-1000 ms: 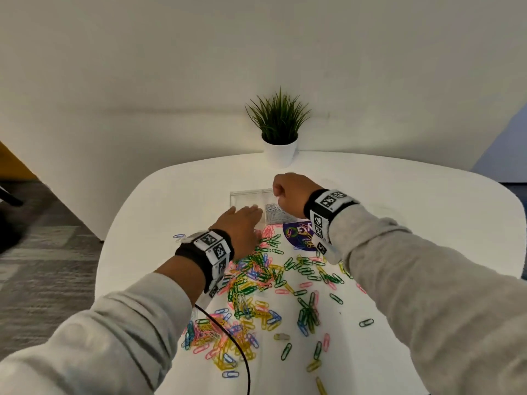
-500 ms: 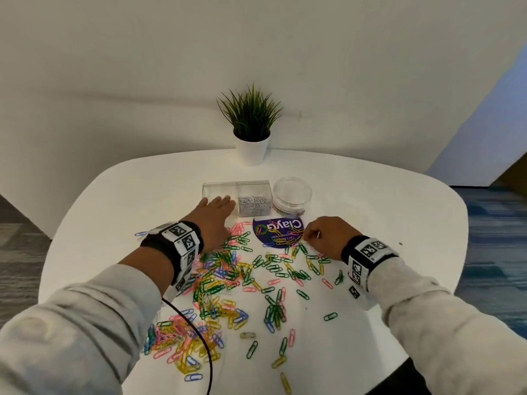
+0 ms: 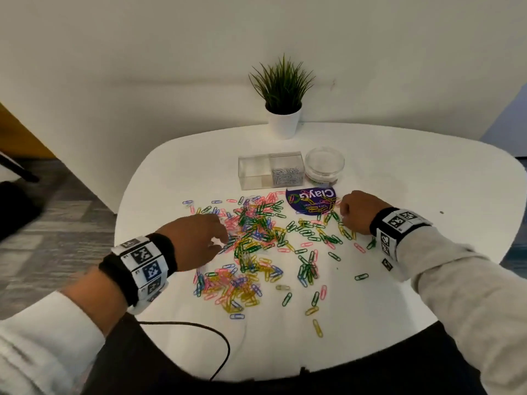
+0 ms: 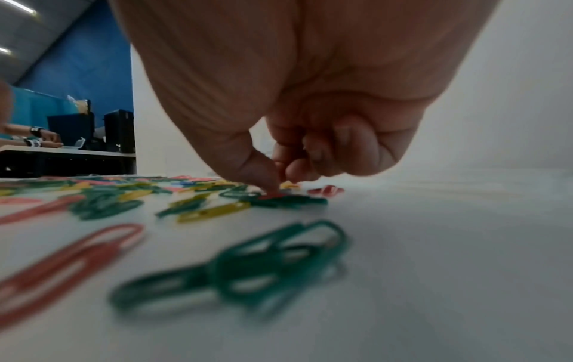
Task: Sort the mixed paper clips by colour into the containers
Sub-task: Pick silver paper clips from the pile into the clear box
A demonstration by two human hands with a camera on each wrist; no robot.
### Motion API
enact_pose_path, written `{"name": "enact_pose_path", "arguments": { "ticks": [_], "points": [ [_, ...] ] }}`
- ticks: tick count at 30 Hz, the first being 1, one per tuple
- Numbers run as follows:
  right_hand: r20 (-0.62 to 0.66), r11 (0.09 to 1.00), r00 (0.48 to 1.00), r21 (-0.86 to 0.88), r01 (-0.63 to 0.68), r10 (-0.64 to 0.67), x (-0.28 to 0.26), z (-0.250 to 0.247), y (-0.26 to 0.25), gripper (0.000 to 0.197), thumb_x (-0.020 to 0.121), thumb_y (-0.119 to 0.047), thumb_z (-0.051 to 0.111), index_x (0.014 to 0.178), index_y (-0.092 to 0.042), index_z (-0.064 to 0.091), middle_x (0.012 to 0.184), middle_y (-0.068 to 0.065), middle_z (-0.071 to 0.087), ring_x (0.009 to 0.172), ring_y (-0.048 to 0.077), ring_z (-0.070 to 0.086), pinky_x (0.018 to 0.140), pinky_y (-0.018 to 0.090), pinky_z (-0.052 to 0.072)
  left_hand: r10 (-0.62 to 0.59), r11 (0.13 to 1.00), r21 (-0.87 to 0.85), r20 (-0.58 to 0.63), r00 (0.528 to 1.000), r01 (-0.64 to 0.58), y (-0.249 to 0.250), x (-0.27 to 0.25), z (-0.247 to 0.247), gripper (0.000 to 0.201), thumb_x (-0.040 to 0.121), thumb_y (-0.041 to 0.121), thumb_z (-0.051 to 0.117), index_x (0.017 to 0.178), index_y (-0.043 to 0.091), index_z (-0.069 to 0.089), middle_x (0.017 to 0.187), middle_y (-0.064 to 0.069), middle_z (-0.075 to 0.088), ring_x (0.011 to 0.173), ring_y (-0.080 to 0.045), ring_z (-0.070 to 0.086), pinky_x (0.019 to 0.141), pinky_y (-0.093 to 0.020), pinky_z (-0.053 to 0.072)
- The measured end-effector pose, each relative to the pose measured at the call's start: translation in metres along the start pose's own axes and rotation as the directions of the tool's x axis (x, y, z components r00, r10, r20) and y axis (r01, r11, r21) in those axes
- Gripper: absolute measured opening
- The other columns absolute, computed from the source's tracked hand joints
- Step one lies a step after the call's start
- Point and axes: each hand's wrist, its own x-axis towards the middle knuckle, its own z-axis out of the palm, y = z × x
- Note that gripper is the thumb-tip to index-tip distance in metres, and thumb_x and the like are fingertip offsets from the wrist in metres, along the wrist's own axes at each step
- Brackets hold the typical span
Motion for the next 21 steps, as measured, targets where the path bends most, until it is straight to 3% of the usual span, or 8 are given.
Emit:
{"name": "enact_pose_path", "arguments": {
  "ticks": [3, 6, 9, 13, 15, 18, 21],
  "points": [
    [-0.004, 0.995, 1.0, -0.098, -0.015, 0.015, -0.004, 0.0, -0.005, 0.019, 0.09, -0.031, 0.053, 0.101, -0.017, 0.059, 0.108, 0.005, 0.055, 0.087, 0.021, 0.057, 0.075, 0.032, 0.049, -0.02, 1.0, 0.001, 0.133, 0.991, 0.02, 0.004, -0.026, 0.021, 0.027, 0.095, 0.045, 0.053, 0.121, 0.042, 0.06, 0.114, 0.016, 0.053, 0.101, -0.007, 0.054, 0.088, -0.022, 0.044],
    [-0.038, 0.987, 0.998, -0.157, 0.034, -0.041, -0.01, 0.002, -0.008, 0.018, 0.095, -0.027, 0.046, 0.107, -0.019, 0.056, 0.109, 0.004, 0.051, 0.085, 0.019, 0.049, 0.076, 0.031, 0.044, 0.008, 1.0, -0.011, 0.175, 0.985, -0.006, 0.015, -0.04, 0.039, 0.032, 0.097, 0.046, 0.047, 0.129, 0.046, 0.055, 0.112, 0.011, 0.052, 0.098, -0.01, 0.057, 0.087, -0.03, 0.048],
    [-0.069, 0.975, 0.995, -0.215, 0.048, -0.065, -0.018, 0.006, -0.01, 0.017, 0.097, -0.024, 0.042, 0.105, -0.019, 0.056, 0.103, 0.003, 0.052, 0.082, 0.018, 0.047, 0.073, 0.029, 0.04, 0.001, 1.0, 0.03, 0.17, 0.985, -0.007, 0.018, -0.044, 0.047, 0.035, 0.098, 0.045, 0.042, 0.131, 0.045, 0.053, 0.114, 0.005, 0.051, 0.103, -0.019, 0.059, 0.087, -0.037, 0.051],
    [-0.079, 0.963, 0.993, -0.263, 0.059, -0.083, -0.026, 0.013, -0.011, 0.019, 0.098, -0.023, 0.041, 0.108, -0.015, 0.055, 0.103, 0.006, 0.055, 0.09, 0.024, 0.058, 0.072, 0.03, 0.042, -0.064, 0.996, 0.073, 0.134, 0.989, 0.054, 0.014, -0.04, 0.041, 0.031, 0.097, 0.047, 0.044, 0.118, 0.035, 0.063, 0.114, 0.006, 0.051, 0.101, -0.019, 0.059, 0.085, -0.038, 0.052],
    [-0.052, 0.968, 0.995, -0.242, 0.065, -0.08, -0.027, 0.014, -0.01, 0.02, 0.098, -0.022, 0.039, 0.111, -0.015, 0.053, 0.098, 0.005, 0.052, 0.088, 0.024, 0.056, 0.072, 0.031, 0.042, -0.068, 0.998, 0.021, 0.093, 0.993, 0.067, 0.016, -0.036, 0.039, 0.033, 0.097, 0.045, 0.046, 0.128, 0.04, 0.057, 0.119, 0.007, 0.051, 0.107, -0.018, 0.058, 0.086, -0.035, 0.051],
    [-0.043, 0.985, 0.998, -0.168, 0.042, -0.05, -0.027, 0.015, -0.01, 0.022, 0.098, -0.017, 0.04, 0.112, -0.015, 0.056, 0.104, 0.008, 0.058, 0.091, 0.026, 0.058, 0.075, 0.031, 0.045, 0.003, 1.0, 0.005, 0.059, 0.998, -0.003, 0.03, -0.029, 0.042, 0.042, 0.099, 0.034, 0.044, 0.139, 0.047, 0.044, 0.117, 0.004, 0.048, 0.103, -0.021, 0.056, 0.076, -0.032, 0.048],
    [-0.045, 0.995, 0.999, -0.095, -0.005, 0.001, -0.028, 0.014, -0.011, 0.019, 0.098, -0.02, 0.043, 0.107, -0.012, 0.057, 0.109, 0.01, 0.06, 0.091, 0.025, 0.058, 0.077, 0.03, 0.045, 0.029, 0.999, 0.034, 0.051, 0.998, -0.031, 0.035, -0.027, 0.048, 0.042, 0.1, 0.031, 0.042, 0.139, 0.045, 0.046, 0.116, 0.003, 0.048, 0.102, -0.023, 0.055, 0.072, -0.031, 0.045]
  ]
}}
